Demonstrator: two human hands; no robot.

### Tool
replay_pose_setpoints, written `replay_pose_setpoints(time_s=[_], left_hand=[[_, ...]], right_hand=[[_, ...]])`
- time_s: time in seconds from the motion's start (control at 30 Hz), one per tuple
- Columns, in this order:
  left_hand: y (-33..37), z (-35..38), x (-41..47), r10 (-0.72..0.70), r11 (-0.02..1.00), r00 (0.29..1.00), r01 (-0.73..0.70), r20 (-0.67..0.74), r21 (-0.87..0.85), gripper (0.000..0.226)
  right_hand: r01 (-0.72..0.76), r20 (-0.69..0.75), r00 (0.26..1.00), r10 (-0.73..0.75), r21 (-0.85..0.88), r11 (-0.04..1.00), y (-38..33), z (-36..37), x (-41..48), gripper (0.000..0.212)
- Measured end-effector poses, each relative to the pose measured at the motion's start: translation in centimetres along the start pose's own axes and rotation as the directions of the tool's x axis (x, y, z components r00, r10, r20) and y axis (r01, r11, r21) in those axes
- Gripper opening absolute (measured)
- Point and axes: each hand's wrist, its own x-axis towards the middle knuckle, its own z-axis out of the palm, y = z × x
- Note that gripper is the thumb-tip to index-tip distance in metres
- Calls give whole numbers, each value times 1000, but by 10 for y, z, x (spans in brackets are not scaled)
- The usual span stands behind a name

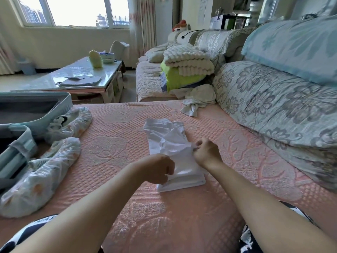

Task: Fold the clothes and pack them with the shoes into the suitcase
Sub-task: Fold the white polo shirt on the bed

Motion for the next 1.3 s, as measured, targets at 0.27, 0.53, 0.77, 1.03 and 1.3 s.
replay_pose_setpoints(time_s=[0.27, 0.53, 0.77, 1.03, 1.3], left_hand=[[10, -2, -13, -18, 994, 1000, 19, -8, 105, 9], [5, -14, -17, -72, 997, 994, 70, 81, 18, 15], [5, -15, -3, -239, 970, 926, 240, 293, 33, 22], [-30, -2, 26, -252, 962, 929, 271, -270, 37, 21], [-58, -3, 38, -222, 974, 975, 223, 22, -47, 61]], right_hand=[[333, 129, 943, -308, -285, 899, 0, -19, -17, 32], [606, 531, 766, -361, -413, 679, -13, -13, -30, 17], [427, 470, 843, -262, -288, 857, -26, -11, -17, 38], [496, 333, 868, -369, -537, 682, -41, 29, -3, 31], [-214, 65, 944, 325, -631, 746, -3, -16, 53, 93]])
